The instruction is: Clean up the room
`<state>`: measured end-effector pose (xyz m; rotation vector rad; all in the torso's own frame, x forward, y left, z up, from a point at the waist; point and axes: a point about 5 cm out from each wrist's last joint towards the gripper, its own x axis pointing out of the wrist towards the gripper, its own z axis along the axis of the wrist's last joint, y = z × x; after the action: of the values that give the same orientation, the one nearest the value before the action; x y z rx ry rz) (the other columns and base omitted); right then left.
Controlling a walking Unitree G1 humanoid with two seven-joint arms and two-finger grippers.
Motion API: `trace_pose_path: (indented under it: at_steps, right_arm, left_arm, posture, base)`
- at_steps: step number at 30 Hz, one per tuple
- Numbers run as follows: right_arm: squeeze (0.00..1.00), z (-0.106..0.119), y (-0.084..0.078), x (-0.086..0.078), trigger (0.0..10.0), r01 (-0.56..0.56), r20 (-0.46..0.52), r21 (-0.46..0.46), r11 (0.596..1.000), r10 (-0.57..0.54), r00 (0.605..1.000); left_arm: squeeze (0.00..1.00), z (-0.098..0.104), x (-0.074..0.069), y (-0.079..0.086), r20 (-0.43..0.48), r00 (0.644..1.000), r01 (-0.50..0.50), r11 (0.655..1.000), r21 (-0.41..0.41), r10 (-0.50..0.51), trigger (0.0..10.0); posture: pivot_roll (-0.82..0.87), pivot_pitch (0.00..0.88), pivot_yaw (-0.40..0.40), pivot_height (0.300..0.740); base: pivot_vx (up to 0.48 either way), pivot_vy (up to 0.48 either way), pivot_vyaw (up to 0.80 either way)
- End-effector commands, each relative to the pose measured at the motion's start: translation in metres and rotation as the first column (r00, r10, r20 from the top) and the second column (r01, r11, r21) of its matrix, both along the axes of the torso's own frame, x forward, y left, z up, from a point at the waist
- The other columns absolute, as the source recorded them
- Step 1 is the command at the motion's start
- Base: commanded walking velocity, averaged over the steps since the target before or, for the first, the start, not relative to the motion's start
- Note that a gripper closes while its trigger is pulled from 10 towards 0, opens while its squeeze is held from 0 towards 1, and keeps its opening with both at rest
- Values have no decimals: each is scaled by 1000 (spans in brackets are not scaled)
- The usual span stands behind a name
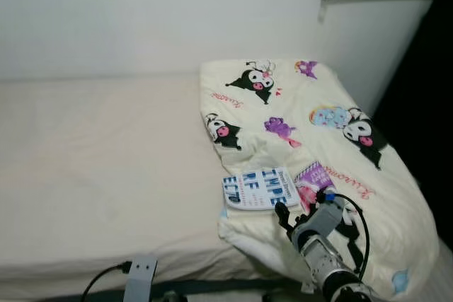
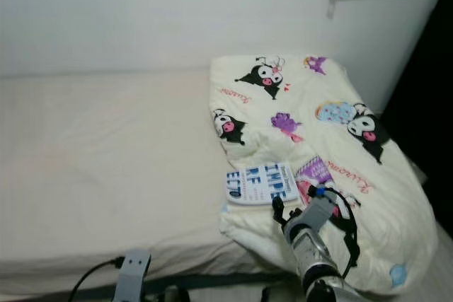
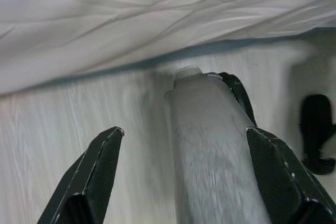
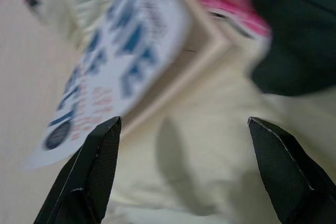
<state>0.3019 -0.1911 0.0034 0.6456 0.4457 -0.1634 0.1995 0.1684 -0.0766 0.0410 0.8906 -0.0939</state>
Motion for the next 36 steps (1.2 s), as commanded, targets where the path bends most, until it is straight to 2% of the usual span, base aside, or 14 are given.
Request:
trace_pose_path:
  at_steps: [1,4,6,11,13,14,16,20,23,25,27,29,36]
  right_arm:
    - [0,6,-3,5,10000,22,26,22,999,-23,999]
    - [0,12,-11,9,10000,67,62,64,996,-71,996]
    - [0,12,-11,9,10000,67,62,64,996,-71,996]
    - [0,23,-12,17,10000,69,131,149,986,-89,987]
    - [0,31,-9,23,10000,45,193,210,977,-86,977]
    - [0,31,-9,23,10000,45,193,210,977,-86,977]
    - [0,43,-3,32,10000,-20,275,278,960,-59,960]
    - [0,50,3,36,10000,-67,318,305,950,-35,948]
    - [0,49,9,38,10000,-77,277,259,963,2,961]
    - [0,49,9,38,10000,-77,277,259,963,2,961]
    - [0,40,12,35,10000,-50,181,216,975,10,983]
    - [0,32,14,31,10000,-34,124,188,981,11,992]
    - [0,37,17,33,10000,-59,162,204,977,26,987]
  left_arm:
    - [0,-11,-22,5,-98,995,10,1000,23,-8,10000]
    - [0,-12,-22,6,-98,995,13,1000,25,-10,10000]
    - [0,-12,-22,6,-98,995,13,1000,25,-10,10000]
    - [0,-12,-23,6,-100,995,12,1000,23,-10,10000]
    - [0,-12,-23,6,-101,995,12,1000,21,-9,10000]
    - [0,-12,-23,6,-101,995,12,1000,21,-9,10000]
    - [0,-12,-23,6,-103,995,16,1000,22,-14,10000]
    - [0,-12,-24,7,-104,994,18,1000,19,-16,10000]
    - [0,-12,-24,7,-103,994,21,1000,18,-19,10000]
    - [0,-12,-24,7,-103,994,21,1000,18,-19,10000]
    - [0,-12,-24,7,-101,995,11,1000,13,-9,10000]
    - [0,-12,-25,8,-101,995,7,1000,12,-6,10000]
    - [0,-14,-29,10,-107,994,13,1000,22,-11,10000]
  posture:
    - [-84,66,31,595]
    - [-79,69,31,595]
    - [-79,69,31,595]
    - [-76,72,34,595]
    - [-77,73,36,595]
    - [-77,73,36,595]
    - [-79,76,40,595]
    - [-77,79,41,595]
    - [-73,84,44,595]
    - [-73,84,44,595]
    - [-68,94,47,595]
    - [-60,99,49,595]
    - [-50,113,59,595]
  base:
    - [0,0,0]
    - [0,0,0]
    - [0,0,0]
    - [0,0,0]
    - [0,0,0]
    - [0,0,0]
    - [0,0,0]
    - [0,0,0]
    - [0,0,0]
    - [0,0,0]
    - [0,0,0]
    - [0,0,0]
    - [0,0,0]
